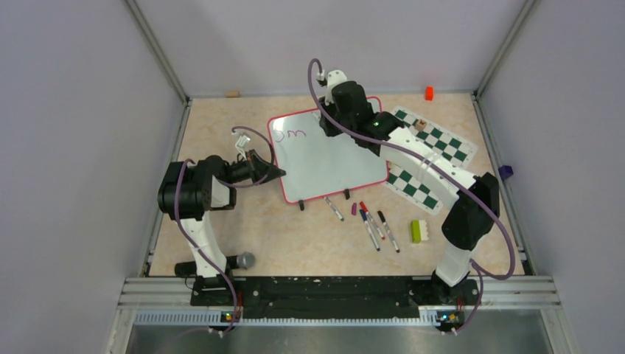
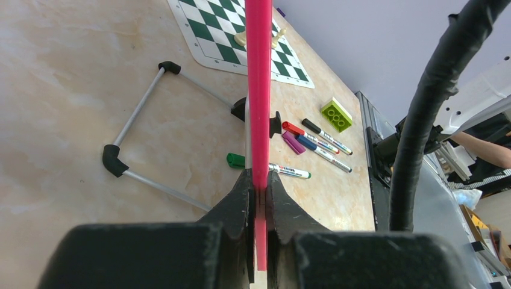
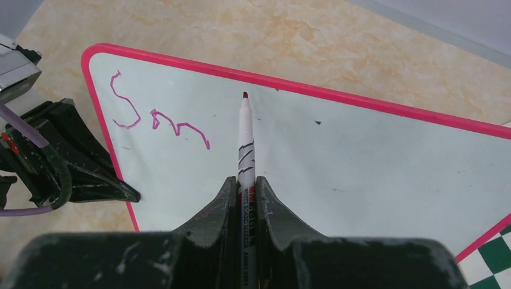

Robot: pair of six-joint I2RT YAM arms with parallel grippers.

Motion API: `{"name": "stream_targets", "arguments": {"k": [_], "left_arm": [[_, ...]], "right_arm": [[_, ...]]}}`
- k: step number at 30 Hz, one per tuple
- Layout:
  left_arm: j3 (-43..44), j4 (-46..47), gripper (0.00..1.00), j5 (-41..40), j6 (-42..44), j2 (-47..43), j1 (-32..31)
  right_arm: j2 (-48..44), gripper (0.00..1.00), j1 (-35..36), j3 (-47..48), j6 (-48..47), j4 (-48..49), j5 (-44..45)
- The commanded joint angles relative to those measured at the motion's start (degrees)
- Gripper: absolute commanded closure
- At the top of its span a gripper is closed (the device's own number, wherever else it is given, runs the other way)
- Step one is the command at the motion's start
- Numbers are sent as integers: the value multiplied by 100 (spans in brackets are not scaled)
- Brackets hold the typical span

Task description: Write a sentence on the whiteboard

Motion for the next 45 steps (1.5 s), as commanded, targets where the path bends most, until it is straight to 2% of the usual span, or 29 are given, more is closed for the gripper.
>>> {"name": "stream_targets", "arguments": {"k": [1, 14, 26, 35, 45], "left_arm": [[91, 566, 100, 336, 174, -122, -100], [104, 572, 100, 361, 178, -118, -106], [118, 574, 100, 364, 179, -109, -114], [123, 572, 100, 370, 180, -111, -120], [127, 571, 100, 367, 186, -103, -128]], "right_arm": [[69, 100, -28, 453, -125, 31, -98], [325, 100, -26, 633, -130, -187, -396], [501, 100, -24, 745, -109, -326, -20], [221, 100, -26, 666, -97, -258, -314], [-340, 100, -28, 73, -35, 211, -529]]}}
